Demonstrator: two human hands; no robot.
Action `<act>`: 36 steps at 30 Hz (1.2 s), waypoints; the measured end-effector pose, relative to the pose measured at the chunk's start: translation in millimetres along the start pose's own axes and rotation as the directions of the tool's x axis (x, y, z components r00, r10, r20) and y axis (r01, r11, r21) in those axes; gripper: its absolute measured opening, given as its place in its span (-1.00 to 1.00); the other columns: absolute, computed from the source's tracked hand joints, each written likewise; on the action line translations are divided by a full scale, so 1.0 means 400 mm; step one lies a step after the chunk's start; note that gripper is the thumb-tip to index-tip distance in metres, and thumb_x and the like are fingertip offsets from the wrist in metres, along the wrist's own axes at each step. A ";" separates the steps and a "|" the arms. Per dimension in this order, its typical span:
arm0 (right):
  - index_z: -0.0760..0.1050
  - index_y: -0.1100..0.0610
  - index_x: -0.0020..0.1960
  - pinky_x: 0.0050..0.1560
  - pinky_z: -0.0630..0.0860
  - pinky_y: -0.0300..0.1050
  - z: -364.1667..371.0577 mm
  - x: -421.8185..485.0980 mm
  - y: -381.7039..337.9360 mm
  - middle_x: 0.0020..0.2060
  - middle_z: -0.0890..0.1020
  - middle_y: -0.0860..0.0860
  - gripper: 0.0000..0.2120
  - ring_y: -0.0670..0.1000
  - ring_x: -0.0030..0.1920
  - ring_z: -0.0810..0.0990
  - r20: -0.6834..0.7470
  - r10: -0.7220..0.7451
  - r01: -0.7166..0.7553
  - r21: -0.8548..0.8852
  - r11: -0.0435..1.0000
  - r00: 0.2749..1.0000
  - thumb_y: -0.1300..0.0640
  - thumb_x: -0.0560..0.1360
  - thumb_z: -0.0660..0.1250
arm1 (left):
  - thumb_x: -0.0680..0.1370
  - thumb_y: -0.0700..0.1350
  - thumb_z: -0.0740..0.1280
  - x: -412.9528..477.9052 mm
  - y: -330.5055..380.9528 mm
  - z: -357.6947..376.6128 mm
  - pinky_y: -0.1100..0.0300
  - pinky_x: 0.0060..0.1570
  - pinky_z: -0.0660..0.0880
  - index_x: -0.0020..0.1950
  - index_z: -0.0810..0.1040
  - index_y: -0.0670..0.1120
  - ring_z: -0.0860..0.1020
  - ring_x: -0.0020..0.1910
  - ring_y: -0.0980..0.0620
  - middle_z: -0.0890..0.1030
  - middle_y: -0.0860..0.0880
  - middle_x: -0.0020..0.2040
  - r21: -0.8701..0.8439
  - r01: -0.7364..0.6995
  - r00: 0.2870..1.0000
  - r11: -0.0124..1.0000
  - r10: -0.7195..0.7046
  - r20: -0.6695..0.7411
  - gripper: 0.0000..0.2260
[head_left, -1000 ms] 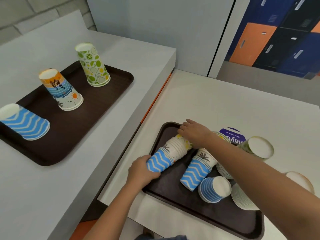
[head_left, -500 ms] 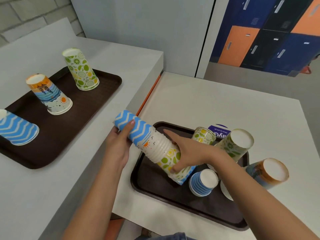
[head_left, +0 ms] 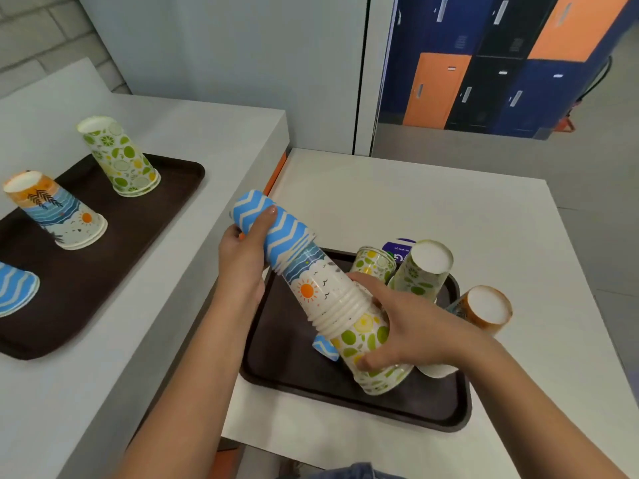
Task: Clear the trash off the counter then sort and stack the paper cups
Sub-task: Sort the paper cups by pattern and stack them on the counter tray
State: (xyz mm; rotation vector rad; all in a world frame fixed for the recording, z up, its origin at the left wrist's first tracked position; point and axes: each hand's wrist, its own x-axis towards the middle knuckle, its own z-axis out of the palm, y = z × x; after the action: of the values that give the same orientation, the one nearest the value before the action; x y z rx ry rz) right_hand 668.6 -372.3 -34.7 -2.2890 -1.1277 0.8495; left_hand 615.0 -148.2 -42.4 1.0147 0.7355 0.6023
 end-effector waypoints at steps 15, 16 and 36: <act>-0.22 -0.38 0.40 -0.08 0.53 -0.10 0.026 -0.306 0.074 0.09 0.49 -0.11 0.03 -0.02 -0.06 0.58 -0.416 0.275 -0.288 0.031 0.957 0.867 -0.18 0.21 0.45 | 0.29 -0.10 0.54 -0.230 -0.257 0.072 0.23 0.03 0.56 0.16 0.40 0.02 0.62 0.07 0.07 0.59 -0.02 0.10 0.226 -0.341 0.928 0.912 0.289 0.234 -0.48; -0.19 -0.36 0.43 -0.07 0.54 -0.07 0.032 -0.306 0.081 0.10 0.51 -0.10 0.03 -0.01 -0.06 0.59 -0.426 0.277 -0.284 0.047 0.958 0.861 -0.18 0.21 0.45 | 0.26 -0.06 0.56 -0.240 -0.286 0.070 0.28 0.03 0.55 0.16 0.38 0.07 0.60 0.07 0.13 0.58 0.03 0.10 0.280 -0.355 0.918 0.892 0.277 0.284 -0.44; -0.26 -0.27 0.49 0.07 0.49 -0.21 0.142 -0.186 0.110 0.38 0.36 -0.15 0.11 -0.07 0.22 0.50 -0.335 0.200 -0.165 0.131 0.978 0.921 -0.08 0.23 0.47 | 0.32 0.07 0.49 -0.223 -0.314 -0.076 0.11 0.41 0.27 0.43 0.22 0.12 0.32 0.41 0.17 0.34 0.15 0.42 0.569 -0.264 0.874 0.779 -0.056 0.483 -0.26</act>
State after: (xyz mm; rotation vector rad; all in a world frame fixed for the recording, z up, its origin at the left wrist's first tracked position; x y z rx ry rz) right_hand 617.5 -451.2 -78.1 -2.3647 -0.7092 0.5212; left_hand 550.1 -249.6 -143.1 1.7626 0.4266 0.1642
